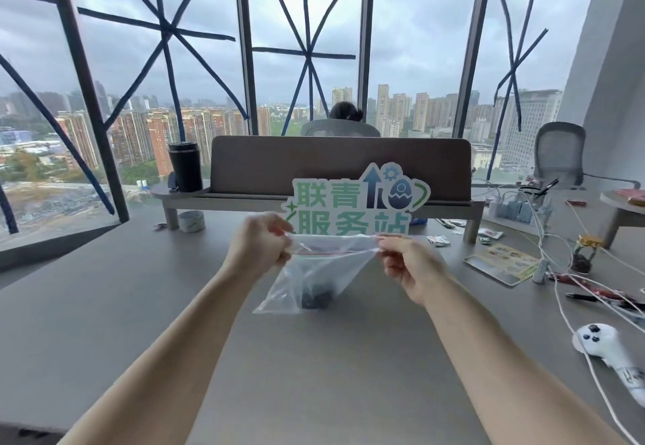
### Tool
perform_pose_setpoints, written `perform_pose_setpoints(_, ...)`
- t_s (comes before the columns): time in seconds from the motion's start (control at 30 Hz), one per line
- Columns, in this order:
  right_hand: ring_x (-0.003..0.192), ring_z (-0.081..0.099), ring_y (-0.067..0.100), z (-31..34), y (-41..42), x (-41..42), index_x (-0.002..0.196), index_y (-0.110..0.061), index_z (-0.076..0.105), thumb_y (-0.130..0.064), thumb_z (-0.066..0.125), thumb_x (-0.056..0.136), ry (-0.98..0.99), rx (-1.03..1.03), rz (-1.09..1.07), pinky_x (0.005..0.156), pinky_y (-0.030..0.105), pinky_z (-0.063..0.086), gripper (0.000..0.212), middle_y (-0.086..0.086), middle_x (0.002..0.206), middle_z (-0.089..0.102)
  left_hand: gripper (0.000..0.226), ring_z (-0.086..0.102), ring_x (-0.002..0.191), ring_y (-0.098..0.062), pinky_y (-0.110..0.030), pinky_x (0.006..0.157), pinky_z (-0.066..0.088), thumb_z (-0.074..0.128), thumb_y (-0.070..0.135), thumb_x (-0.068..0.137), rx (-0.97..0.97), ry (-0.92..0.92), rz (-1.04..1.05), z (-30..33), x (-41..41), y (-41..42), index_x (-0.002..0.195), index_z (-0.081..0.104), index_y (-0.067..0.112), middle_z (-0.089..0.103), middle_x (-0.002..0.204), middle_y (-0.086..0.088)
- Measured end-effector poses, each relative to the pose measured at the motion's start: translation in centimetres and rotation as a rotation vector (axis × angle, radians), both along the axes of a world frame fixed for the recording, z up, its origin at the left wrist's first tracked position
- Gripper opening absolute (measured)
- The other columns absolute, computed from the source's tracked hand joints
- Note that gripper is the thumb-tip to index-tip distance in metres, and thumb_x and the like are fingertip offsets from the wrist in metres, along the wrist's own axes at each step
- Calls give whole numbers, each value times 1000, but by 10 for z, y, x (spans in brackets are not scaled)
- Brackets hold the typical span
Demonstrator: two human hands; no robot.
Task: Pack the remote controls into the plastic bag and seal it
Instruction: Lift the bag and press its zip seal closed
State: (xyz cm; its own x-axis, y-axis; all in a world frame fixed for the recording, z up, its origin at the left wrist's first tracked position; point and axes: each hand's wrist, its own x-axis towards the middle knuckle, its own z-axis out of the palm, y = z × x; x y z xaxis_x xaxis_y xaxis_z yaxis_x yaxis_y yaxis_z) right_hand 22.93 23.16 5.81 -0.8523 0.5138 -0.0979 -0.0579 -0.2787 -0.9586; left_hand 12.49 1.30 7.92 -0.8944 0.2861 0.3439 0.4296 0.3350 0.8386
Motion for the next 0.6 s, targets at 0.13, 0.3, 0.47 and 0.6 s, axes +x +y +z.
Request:
perform_pose_setpoints(0.13, 39, 60, 8, 57, -2, 8, 84, -1, 75, 4, 61, 90, 153, 118, -32, 39, 18, 51, 16, 4, 61, 73, 8, 60, 46, -9, -20, 52, 58, 70, 0, 78, 194, 5, -38, 58, -2, -1, 76, 70, 7, 66, 66, -6)
perform_pose_setpoints(0.3, 41, 55, 11, 78, 6, 23, 89, 0, 77, -6, 66, 88, 103, 360, -98, 38, 21, 48, 12, 7, 68, 72, 19, 68, 77, -18, -17, 71, 58, 77, 8, 74, 202, -94, -197, 57, -1, -3, 91, 74, 0, 74, 86, -13)
perform_pose_setpoints(0.47, 35, 34, 15, 77, 9, 35, 74, 5, 75, -10, 73, 81, 10, 557, -147, 35, 18, 27, 16, 4, 51, 53, 22, 61, 59, -9, -12, 59, 51, 75, 0, 73, 94, -20, -166, 21, 1, 5, 71, 75, 22, 71, 62, 6)
perform_pose_setpoints(0.6, 38, 26, 16, 78, 8, 45, 73, -2, 79, -8, 73, 79, 21, 620, -175, 37, 19, 22, 10, 4, 47, 38, 12, 55, 54, -17, -25, 52, 50, 73, 8, 78, 122, -74, -107, 2, 5, 11, 69, 72, 17, 65, 63, -10)
